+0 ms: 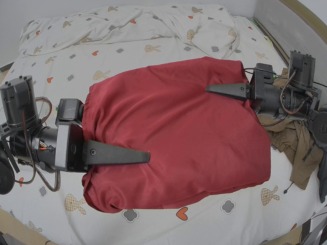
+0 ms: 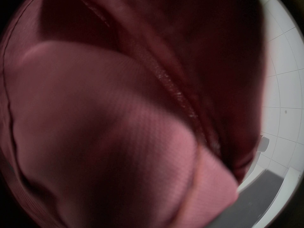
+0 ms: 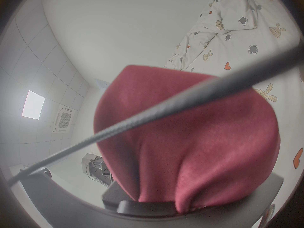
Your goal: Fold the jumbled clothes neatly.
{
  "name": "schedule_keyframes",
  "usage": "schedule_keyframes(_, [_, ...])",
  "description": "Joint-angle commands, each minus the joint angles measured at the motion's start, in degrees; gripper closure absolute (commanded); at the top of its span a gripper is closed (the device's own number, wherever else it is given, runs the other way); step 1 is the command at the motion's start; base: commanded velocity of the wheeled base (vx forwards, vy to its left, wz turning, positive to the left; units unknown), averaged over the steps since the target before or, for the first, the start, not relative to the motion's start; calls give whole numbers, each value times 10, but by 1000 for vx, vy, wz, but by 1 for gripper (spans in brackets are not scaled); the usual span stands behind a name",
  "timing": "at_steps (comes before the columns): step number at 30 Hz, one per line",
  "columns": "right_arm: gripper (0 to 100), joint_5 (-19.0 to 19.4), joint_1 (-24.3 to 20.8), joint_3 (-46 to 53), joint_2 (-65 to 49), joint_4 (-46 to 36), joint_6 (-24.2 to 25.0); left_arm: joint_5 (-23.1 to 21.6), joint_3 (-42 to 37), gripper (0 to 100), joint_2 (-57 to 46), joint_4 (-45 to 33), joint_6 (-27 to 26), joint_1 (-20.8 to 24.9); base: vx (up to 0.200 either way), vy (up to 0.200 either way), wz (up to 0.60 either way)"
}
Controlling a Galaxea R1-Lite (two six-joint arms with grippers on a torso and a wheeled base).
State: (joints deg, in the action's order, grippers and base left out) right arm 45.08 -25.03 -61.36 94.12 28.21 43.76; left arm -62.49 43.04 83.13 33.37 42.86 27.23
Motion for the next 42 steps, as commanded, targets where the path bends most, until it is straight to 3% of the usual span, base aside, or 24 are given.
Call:
schedule_keyframes(1, [100, 0, 0, 0, 2, 0, 0, 0, 0, 100, -1, 0, 4, 0, 0, 200, 0])
schedule_keyframes(27, [100, 0, 3, 0, 3, -1, 1, 0, -2, 100, -2, 0, 3, -1, 0, 200, 0])
schedule_keyframes(42, [100, 0, 4, -3, 2, -11, 2, 0, -4, 100, -9, 0, 3, 0, 0, 0, 0])
